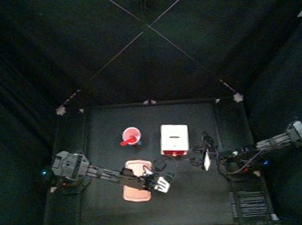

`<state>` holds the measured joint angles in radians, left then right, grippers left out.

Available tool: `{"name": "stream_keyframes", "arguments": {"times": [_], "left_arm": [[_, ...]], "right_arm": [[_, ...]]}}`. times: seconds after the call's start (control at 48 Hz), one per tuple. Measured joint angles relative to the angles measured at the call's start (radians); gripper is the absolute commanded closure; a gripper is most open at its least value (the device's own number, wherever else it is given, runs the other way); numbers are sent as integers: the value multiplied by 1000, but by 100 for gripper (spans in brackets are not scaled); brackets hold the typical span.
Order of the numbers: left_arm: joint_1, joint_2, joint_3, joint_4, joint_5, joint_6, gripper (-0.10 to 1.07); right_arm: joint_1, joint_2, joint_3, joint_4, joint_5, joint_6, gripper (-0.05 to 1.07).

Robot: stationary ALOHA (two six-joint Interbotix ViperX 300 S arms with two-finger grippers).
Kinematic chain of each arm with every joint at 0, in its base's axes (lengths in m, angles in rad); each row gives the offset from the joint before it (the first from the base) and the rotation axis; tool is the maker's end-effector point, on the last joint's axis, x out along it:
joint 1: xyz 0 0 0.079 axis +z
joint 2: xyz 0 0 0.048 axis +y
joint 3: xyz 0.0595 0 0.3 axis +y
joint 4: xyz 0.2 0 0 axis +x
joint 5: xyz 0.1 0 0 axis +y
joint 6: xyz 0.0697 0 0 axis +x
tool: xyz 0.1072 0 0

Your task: Place sushi roll right of squash

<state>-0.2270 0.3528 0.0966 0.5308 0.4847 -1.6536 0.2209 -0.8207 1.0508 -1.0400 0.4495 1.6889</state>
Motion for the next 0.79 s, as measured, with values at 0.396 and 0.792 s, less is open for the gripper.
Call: {"name": "stream_keyframes", "arguments": {"times": [0.396, 0.792], "left_arm": [[25, 64, -43, -23, -23, -89, 30], [37, 95, -54, -23, -95, -138, 21]], "right_arm": [[-2, 0, 0, -2, 0, 0, 9], [-2, 0, 2, 3, 0, 0, 9]]}}
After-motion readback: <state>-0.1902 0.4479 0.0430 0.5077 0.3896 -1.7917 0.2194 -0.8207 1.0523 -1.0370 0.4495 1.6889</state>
